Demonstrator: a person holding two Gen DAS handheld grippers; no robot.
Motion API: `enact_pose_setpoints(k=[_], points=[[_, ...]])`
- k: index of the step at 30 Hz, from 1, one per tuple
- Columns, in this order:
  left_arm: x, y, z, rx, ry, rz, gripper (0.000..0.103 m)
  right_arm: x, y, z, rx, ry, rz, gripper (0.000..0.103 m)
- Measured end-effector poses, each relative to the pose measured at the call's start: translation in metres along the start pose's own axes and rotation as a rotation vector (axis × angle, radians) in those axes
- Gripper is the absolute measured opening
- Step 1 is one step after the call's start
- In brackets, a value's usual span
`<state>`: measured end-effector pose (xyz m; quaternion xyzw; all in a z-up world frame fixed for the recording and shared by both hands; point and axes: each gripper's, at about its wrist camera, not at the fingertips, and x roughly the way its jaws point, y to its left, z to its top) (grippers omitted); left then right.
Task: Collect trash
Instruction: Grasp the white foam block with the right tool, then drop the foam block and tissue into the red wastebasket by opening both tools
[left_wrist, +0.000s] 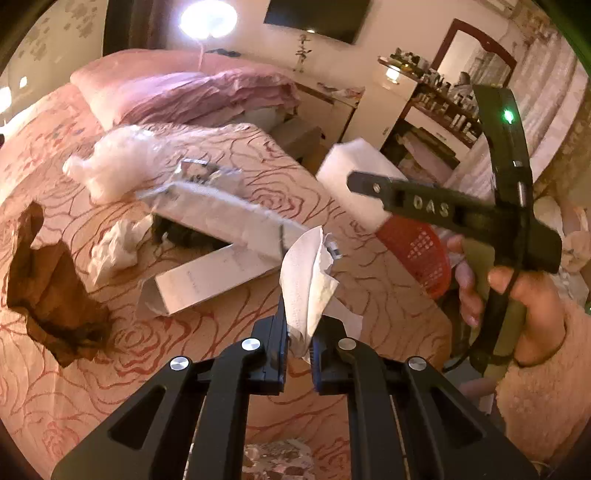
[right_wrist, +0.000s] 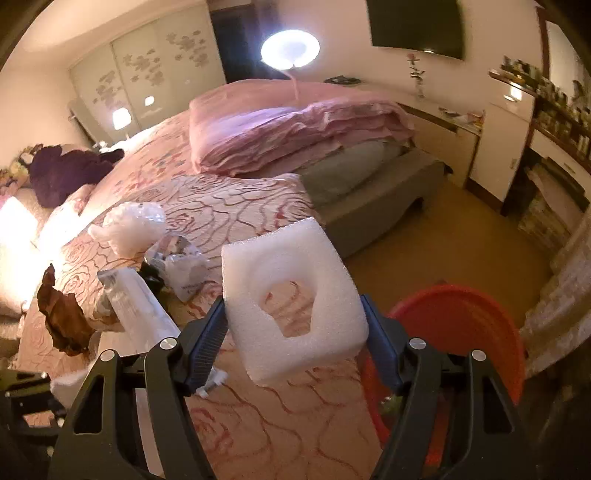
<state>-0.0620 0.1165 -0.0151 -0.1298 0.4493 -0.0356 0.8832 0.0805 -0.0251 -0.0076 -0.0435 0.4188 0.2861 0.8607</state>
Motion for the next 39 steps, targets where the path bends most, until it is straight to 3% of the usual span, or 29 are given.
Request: enact_pose_setpoints(k=[19, 27, 39], points=[[0.017, -0.061, 0.045, 0.125, -0.026, -0.029, 0.009, -0.055, -0.068, -0.028, 0.178, -0.056, -0.114, 0.068], [0.040, -0.097, 0.073, 0.183, -0.002, -0.040, 0.009, -0.069, -0.094, -0.034, 0.246, -0.079, -0.159, 0.068], [0.077, -0.140, 0.087, 0.275, 0.064, -0.056, 0.009, -0.082, -0.128, -0.043, 0.322, -0.099, -0.207, 0.068]])
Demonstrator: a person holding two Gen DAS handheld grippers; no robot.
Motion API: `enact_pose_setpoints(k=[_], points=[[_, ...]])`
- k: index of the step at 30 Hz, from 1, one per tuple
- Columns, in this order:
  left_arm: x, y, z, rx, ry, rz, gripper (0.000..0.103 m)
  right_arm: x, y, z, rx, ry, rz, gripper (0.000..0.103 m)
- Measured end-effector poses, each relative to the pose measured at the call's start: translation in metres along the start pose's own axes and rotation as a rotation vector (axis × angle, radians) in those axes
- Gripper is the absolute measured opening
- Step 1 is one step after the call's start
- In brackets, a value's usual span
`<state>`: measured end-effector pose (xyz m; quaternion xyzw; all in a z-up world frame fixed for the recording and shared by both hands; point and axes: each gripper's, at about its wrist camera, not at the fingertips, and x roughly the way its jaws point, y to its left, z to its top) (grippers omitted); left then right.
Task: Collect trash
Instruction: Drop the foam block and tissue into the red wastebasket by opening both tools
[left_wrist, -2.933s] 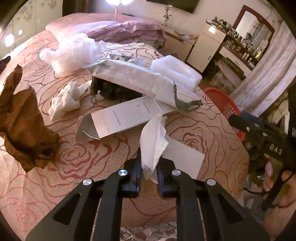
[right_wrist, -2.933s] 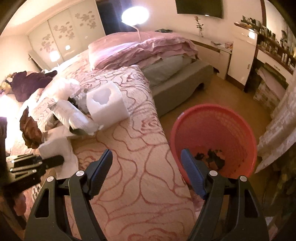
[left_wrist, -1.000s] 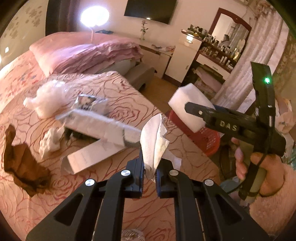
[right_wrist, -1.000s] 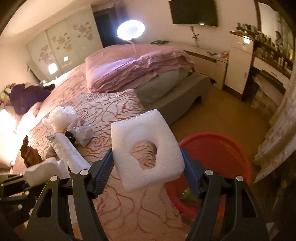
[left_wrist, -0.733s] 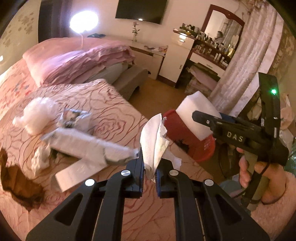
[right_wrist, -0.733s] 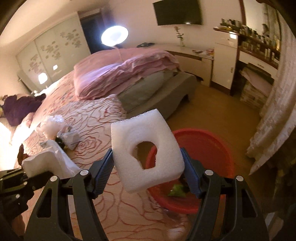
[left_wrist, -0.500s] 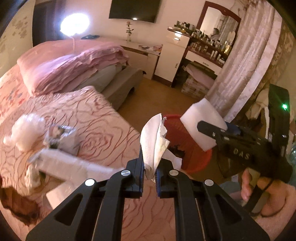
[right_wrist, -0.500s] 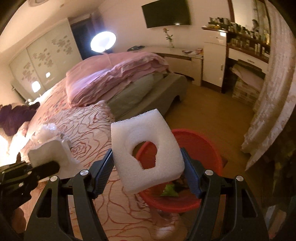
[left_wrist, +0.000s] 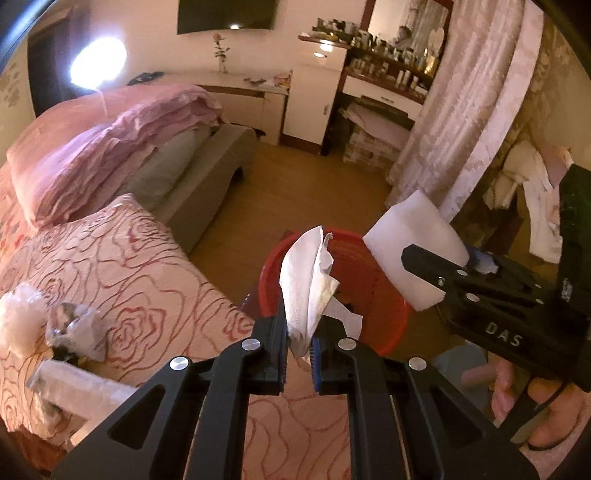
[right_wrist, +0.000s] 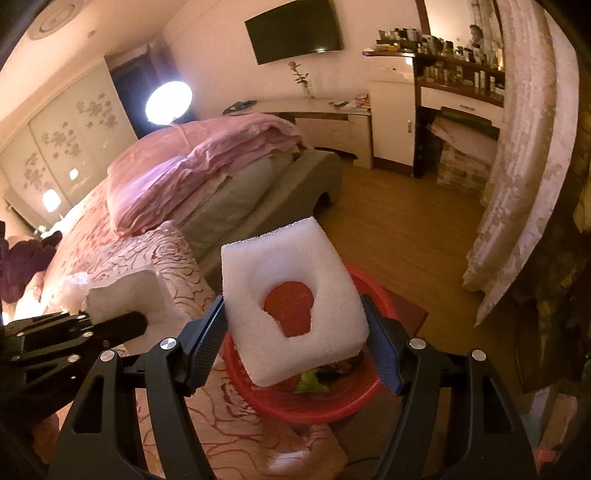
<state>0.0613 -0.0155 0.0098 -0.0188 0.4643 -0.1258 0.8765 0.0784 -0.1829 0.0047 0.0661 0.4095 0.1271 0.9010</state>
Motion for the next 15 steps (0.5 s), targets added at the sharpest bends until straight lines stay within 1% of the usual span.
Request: enact_pose_setpoints(k=[7, 15], points=[[0.026, -0.007, 0.009, 0.012, 0.053, -0.014, 0.009, 0.002, -0.016, 0.002, 0.029, 0.003, -0.019, 0.068], [0.054, -0.009, 0.015, 0.004, 0.109, -0.032, 0.009, 0.013, -0.030, 0.003, 0.050, 0.028, -0.038, 0.068]])
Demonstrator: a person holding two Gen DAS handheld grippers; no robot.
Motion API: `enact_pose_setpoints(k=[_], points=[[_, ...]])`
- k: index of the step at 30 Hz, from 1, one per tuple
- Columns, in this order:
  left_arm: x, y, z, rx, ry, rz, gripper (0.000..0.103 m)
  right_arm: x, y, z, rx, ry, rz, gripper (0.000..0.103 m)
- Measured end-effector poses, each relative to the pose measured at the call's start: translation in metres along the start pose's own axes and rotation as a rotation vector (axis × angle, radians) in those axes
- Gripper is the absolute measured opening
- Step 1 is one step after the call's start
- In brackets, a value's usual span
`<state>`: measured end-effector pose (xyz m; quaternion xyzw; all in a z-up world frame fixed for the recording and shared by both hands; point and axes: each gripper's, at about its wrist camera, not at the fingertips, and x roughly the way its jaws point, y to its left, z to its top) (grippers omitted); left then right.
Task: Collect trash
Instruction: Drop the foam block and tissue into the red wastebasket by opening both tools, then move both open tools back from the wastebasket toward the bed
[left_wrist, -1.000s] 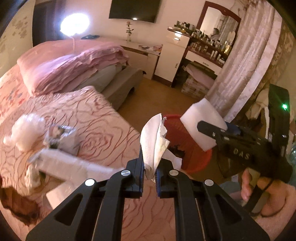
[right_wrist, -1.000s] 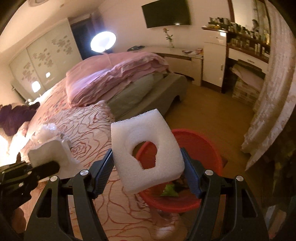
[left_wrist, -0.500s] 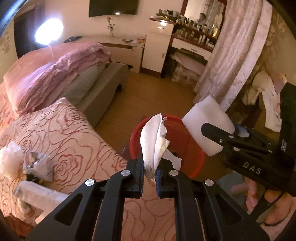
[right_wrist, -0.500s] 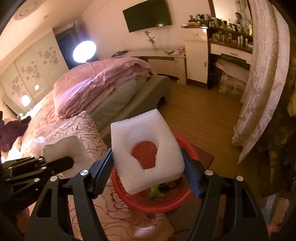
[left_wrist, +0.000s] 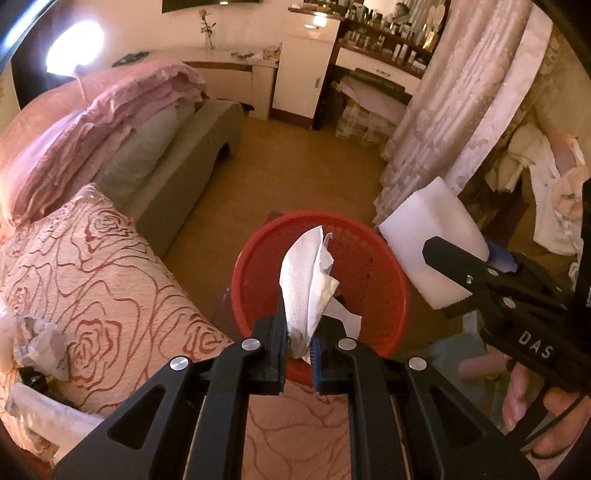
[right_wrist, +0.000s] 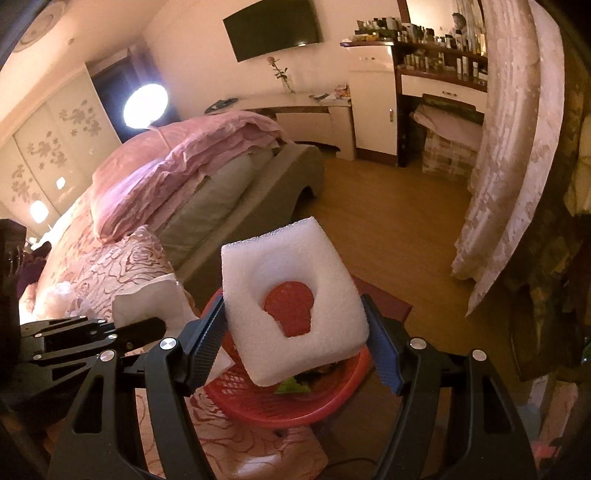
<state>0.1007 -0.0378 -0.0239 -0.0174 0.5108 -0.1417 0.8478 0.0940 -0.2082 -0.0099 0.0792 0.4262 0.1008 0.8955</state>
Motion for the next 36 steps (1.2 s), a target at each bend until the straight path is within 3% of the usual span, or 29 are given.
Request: enact_pose_setpoints(k=[10, 13, 15, 19, 36], points=[[0.022, -0.004, 0.002, 0.009, 0.046, -0.003, 0.014, 0.024, -0.007, -0.006, 0.015, 0.055, -0.007, 0.068], [0.029, -0.003, 0.001, -0.001, 0.061, -0.002, 0.028, 0.030, -0.008, -0.006, 0.021, 0.072, -0.012, 0.069], [0.030, -0.003, 0.000, -0.004, 0.064, 0.000, 0.043, 0.033, -0.008, -0.007, 0.021, 0.081, -0.012, 0.070], [0.032, -0.001, 0.001, -0.012, 0.068, 0.011, 0.057, 0.035, -0.008, -0.007, 0.030, 0.077, -0.016, 0.075], [0.012, 0.011, -0.014, -0.025, 0.021, 0.068, 0.062, 0.022, -0.007, -0.013, 0.031, 0.057, -0.028, 0.075]])
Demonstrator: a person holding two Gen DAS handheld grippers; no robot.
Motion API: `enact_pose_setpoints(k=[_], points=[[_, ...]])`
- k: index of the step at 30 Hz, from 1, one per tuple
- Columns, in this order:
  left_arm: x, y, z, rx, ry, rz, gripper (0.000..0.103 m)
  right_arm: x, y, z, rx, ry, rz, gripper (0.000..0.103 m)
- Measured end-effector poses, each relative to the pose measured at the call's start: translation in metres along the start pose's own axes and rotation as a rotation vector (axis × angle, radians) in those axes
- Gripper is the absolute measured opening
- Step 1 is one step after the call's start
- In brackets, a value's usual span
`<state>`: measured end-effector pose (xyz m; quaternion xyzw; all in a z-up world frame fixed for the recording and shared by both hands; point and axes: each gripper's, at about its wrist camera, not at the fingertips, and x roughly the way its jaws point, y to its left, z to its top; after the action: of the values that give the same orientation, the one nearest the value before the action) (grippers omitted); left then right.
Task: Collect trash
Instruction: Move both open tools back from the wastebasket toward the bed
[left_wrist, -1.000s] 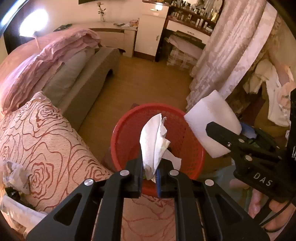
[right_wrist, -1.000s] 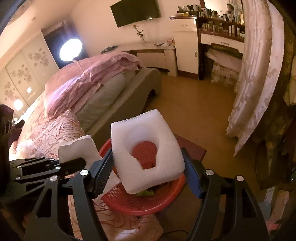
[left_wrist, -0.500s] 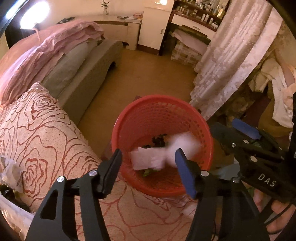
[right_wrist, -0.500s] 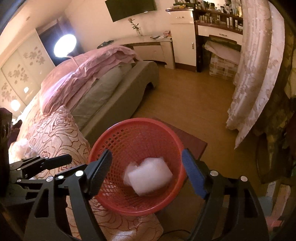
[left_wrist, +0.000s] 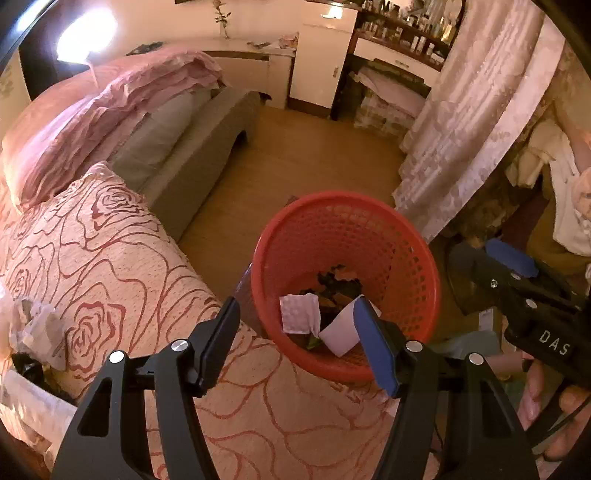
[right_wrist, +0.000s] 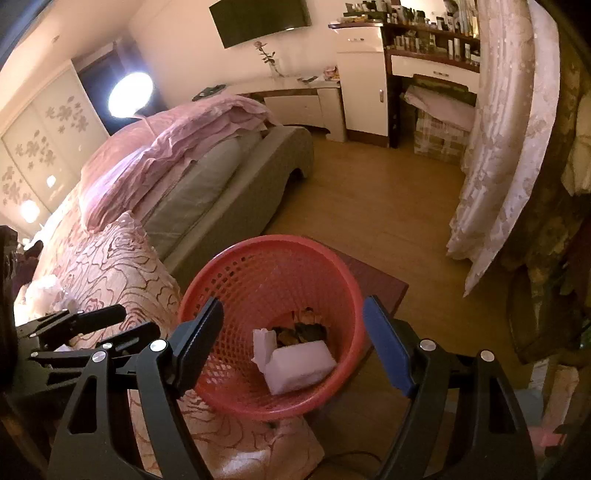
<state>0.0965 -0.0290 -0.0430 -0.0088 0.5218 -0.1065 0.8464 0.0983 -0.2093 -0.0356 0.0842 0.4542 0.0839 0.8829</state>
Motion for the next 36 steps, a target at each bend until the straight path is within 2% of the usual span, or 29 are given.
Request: enact_pose_setpoints(k=[5, 12, 18, 27, 36], points=[[-0.010, 0.005, -0.005, -0.017, -0.023, 0.003, 0.066, -0.002, 0.001, -0.005, 0.009, 0.008, 0.005, 0.080], [-0.026, 0.016, -0.016, -0.062, -0.057, 0.024, 0.075, -0.002, 0.012, -0.015, -0.008, 0.025, 0.025, 0.082], [-0.042, 0.026, -0.028, -0.104, -0.088, 0.043, 0.078, -0.002, 0.025, -0.022, -0.035, 0.030, 0.048, 0.083], [-0.064, 0.045, -0.053, -0.138, -0.129, 0.081, 0.080, 0.000, 0.045, -0.033, -0.079, 0.038, 0.075, 0.085], [-0.092, 0.083, -0.080, -0.238, -0.166, 0.124, 0.080, 0.002, 0.073, -0.045, -0.153, 0.062, 0.129, 0.085]])
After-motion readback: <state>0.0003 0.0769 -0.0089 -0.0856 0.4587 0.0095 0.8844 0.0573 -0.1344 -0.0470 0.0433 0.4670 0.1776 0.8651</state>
